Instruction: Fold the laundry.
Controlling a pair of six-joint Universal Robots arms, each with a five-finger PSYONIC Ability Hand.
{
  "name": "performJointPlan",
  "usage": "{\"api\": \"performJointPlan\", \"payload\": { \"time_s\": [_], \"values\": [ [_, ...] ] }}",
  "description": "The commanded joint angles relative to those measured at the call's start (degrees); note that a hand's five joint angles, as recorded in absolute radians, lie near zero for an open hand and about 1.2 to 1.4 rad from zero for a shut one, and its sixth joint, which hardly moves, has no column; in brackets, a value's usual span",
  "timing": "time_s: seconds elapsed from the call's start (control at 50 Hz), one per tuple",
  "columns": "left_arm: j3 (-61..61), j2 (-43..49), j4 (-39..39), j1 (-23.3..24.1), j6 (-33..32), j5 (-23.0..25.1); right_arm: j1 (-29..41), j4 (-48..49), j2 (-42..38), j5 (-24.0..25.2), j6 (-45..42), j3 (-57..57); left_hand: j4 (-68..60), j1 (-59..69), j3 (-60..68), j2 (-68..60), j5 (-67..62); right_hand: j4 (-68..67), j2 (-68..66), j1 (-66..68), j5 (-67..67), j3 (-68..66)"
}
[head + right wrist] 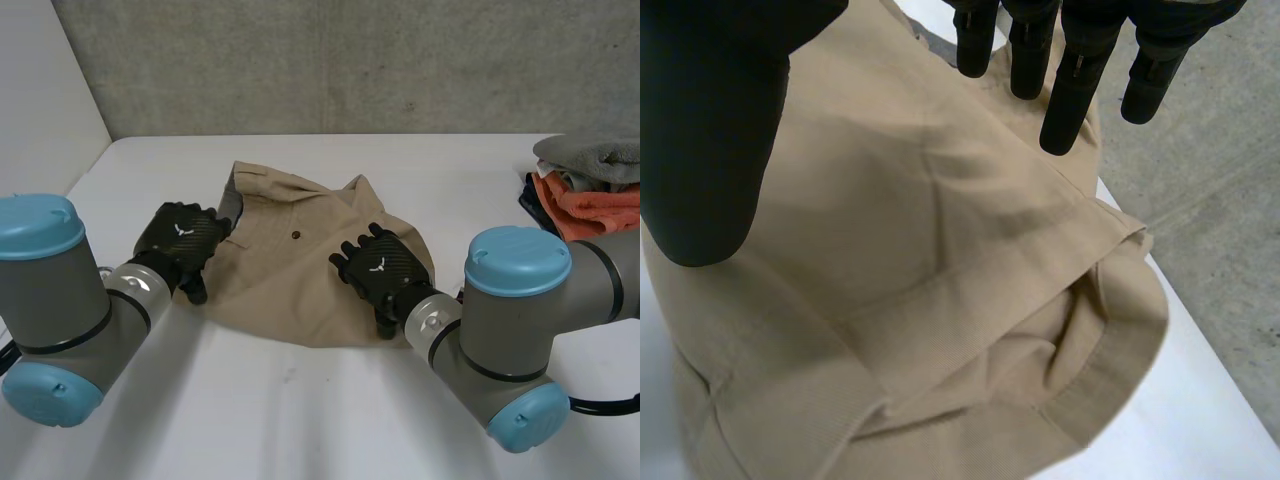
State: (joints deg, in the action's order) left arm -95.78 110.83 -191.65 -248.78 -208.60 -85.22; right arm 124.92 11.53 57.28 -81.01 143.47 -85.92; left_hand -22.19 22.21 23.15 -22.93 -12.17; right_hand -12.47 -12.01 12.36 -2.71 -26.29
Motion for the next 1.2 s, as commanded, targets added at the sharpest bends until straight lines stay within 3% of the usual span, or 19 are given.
{"api": "performJointPlan", "payload": {
  "time_s": [0.02,0.26,0.38,0.42,0.44,0.58,0.74,0.82,0.94,1.1,1.2],
  "values": [
    [1.3,2.8,0.9,-0.3,-1.0,1.0,0.1,0.2,-1.0,0.2,1.4,0.4,2.1,-2.1,-3.0,2.8,2.0,2.5,2.0,-2.4,2.7,16.3],
    [3.7,10.0,-0.7,-2.0,-8.4,4.0,-0.1,0.4,-1.3,0.0,1.7,0.6,-4.2,4.1,3.2,-3.4,-4.2,2.5,2.0,-2.4,2.7,16.3],
    [6.3,12.9,-1.3,-2.0,-7.9,4.0,-0.1,0.5,-1.3,-0.4,2.1,0.6,-27.5,27.5,26.5,-26.8,-27.5,2.5,2.0,-2.4,2.7,16.3],
    [6.9,13.3,-1.1,-2.1,-7.5,4.0,-0.1,0.5,-1.3,-0.6,2.1,0.6,-42.4,42.4,41.5,-41.7,-42.5,2.5,2.0,-2.4,2.7,16.3],
    [7.3,13.4,-1.4,-2.1,-7.3,3.7,-0.1,0.6,-1.3,-0.8,2.1,0.6,-57.7,57.6,56.7,-56.9,-57.7,2.5,2.0,-2.4,2.7,16.3],
    [7.8,6.3,-2.2,-1.8,-3.1,1.4,-0.3,0.6,-0.8,-1.3,2.1,0.8,-57.8,57.8,56.8,-57.1,-57.8,2.5,2.0,-2.4,2.7,16.3],
    [13.5,-13.6,-1.8,1.4,10.7,2.7,-1.8,-0.6,2.9,-2.5,3.3,3.7,-57.8,57.8,56.8,-57.1,-57.8,2.5,2.0,-2.4,2.7,16.3],
    [19.9,-16.7,0.2,3.7,15.4,4.1,-2.4,-2.0,6.1,-3.2,5.5,5.4,-57.8,57.8,56.8,-57.1,-57.8,2.5,2.0,-2.4,2.7,16.3],
    [30.5,-12.3,6.0,5.9,17.4,2.8,-4.0,-4.5,9.1,-6.0,10.8,8.8,-57.8,57.8,56.8,-57.1,-57.8,2.5,2.0,-2.4,2.7,16.3],
    [44.7,5.0,11.0,4.8,16.8,-1.4,-4.8,-7.7,8.9,-6.5,14.6,11.0,-57.8,57.8,56.8,-57.1,-57.8,2.5,2.0,-2.4,2.7,16.3],
    [48.8,12.6,11.6,5.6,15.7,-0.4,-4.5,-7.9,7.3,-6.9,13.5,11.0,-57.8,57.8,56.8,-57.1,-57.8,2.5,2.0,-2.4,2.7,16.3]
  ]
}}
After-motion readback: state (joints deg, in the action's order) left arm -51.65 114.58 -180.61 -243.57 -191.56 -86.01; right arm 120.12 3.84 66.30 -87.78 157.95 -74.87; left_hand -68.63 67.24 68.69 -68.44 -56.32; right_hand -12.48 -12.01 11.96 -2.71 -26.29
